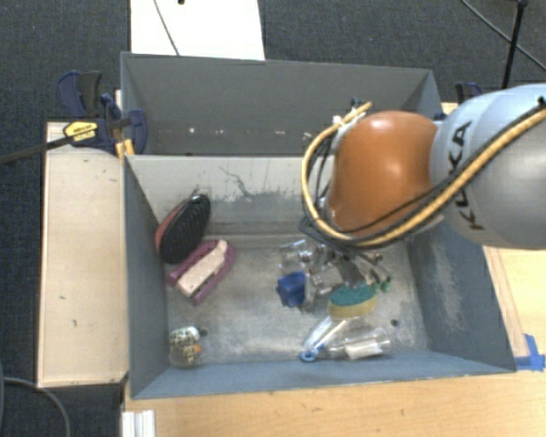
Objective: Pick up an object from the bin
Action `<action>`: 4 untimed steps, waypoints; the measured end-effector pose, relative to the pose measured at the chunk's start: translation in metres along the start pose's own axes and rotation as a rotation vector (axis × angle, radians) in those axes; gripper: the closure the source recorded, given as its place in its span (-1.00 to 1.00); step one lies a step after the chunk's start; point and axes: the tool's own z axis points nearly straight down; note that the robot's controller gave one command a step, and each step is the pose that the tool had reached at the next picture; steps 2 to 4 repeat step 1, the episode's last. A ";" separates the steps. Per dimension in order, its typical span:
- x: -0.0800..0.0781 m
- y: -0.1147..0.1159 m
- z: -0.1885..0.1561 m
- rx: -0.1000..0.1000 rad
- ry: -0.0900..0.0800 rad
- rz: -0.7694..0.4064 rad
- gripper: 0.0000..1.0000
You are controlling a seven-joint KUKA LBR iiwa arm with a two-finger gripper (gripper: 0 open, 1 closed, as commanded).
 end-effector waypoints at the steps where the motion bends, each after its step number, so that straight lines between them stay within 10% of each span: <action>1: -0.014 -0.002 -0.157 0.000 -0.002 0.003 1.00; 4: -0.014 -0.002 -0.157 0.000 -0.002 0.003 1.00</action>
Offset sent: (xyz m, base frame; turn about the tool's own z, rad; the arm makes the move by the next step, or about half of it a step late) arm 0.0103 0.0024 0.1517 -0.0069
